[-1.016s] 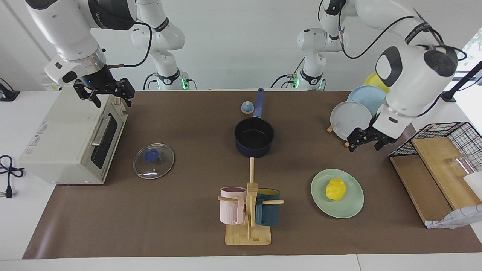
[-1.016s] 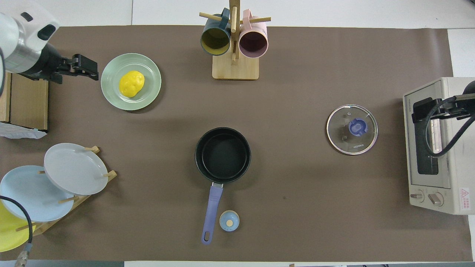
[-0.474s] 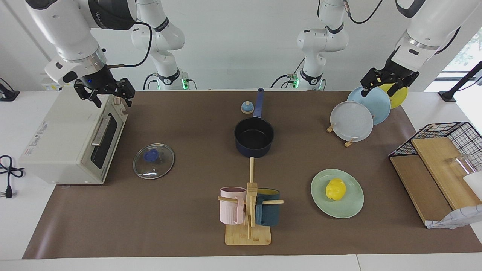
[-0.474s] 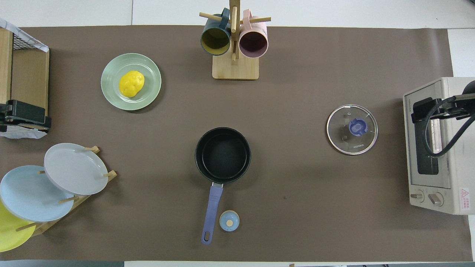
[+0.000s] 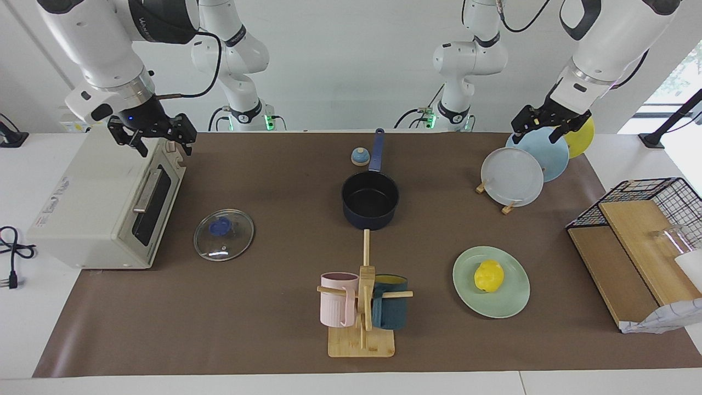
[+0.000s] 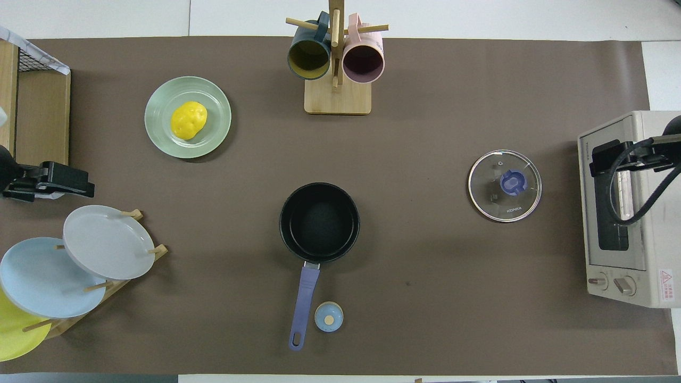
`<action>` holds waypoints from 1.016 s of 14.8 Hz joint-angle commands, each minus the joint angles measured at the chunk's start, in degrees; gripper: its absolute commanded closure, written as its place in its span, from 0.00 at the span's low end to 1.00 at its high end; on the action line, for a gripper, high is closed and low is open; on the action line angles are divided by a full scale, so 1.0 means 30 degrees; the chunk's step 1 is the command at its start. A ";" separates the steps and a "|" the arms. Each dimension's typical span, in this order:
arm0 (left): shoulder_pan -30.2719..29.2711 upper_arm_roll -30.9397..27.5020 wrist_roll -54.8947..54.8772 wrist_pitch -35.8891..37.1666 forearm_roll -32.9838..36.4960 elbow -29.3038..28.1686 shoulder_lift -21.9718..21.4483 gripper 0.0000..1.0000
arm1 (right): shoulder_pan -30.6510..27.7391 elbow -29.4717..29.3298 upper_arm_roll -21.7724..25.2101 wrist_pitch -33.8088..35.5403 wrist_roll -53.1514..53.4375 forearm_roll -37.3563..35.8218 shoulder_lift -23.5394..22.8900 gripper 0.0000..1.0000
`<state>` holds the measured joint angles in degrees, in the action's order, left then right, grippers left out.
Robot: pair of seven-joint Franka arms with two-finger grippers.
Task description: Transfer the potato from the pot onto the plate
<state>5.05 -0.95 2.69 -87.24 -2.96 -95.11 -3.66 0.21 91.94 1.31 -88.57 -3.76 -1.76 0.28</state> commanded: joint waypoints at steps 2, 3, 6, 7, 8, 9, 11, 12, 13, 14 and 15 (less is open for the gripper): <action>0.0250 -0.0153 -0.0224 0.0690 0.0399 0.2523 0.1223 0.00 | -0.0303 0.0378 -0.0174 -0.0155 0.0287 0.0412 0.0317 0.00; 0.0221 -0.0124 -0.0224 0.0690 0.0428 0.2465 0.1048 0.00 | -0.0303 0.0378 -0.0174 -0.0155 0.0287 0.0412 0.0317 0.00; 0.0250 -0.0094 -0.0137 0.0690 0.0487 0.2288 0.0958 0.00 | -0.0303 0.0378 -0.0174 -0.0155 0.0287 0.0412 0.0317 0.00; 0.0250 -0.0065 -0.0137 0.0690 0.0487 0.2288 0.0958 0.00 | -0.0303 0.0378 -0.0174 -0.0155 0.0287 0.0412 0.0317 0.00; 0.0221 -0.0036 -0.0108 0.0719 0.0516 0.2259 0.0958 0.00 | -0.0303 0.0378 -0.0174 -0.0155 0.0287 0.0412 0.0317 0.00; 0.0192 -0.0036 -0.0136 0.0749 0.0516 0.2259 0.0958 0.00 | -0.0303 0.0378 -0.0174 -0.0155 0.0287 0.0412 0.0317 0.00; 0.0192 -0.0007 -0.0108 0.0749 0.0516 0.2259 0.0958 0.00 | -0.0303 0.0378 -0.0174 -0.0155 0.0287 0.0412 0.0317 0.00; 0.0192 -0.0006 -0.0107 0.0749 0.0516 0.2259 0.0958 0.00 | -0.0303 0.0378 -0.0174 -0.0155 0.0287 0.0412 0.0317 0.00; 0.0221 -0.0006 -0.0107 0.0749 0.0516 0.2201 0.0958 0.00 | -0.0303 0.0378 -0.0174 -0.0155 0.0287 0.0412 0.0317 0.00; 0.0221 -0.0006 -0.0107 0.0720 0.0516 0.2172 0.0958 0.00 | -0.0303 0.0378 -0.0174 -0.0155 0.0287 0.0412 0.0317 0.00; 0.0221 -0.0006 -0.0107 0.0749 0.0516 0.2171 0.0958 0.00 | -0.0303 0.0378 -0.0174 -0.0155 0.0287 0.0412 0.0317 0.00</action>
<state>5.06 -0.78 2.67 -86.03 -2.92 -88.95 -0.81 0.21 91.94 1.31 -88.57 -3.76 -1.76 0.28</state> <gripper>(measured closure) 0.000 0.000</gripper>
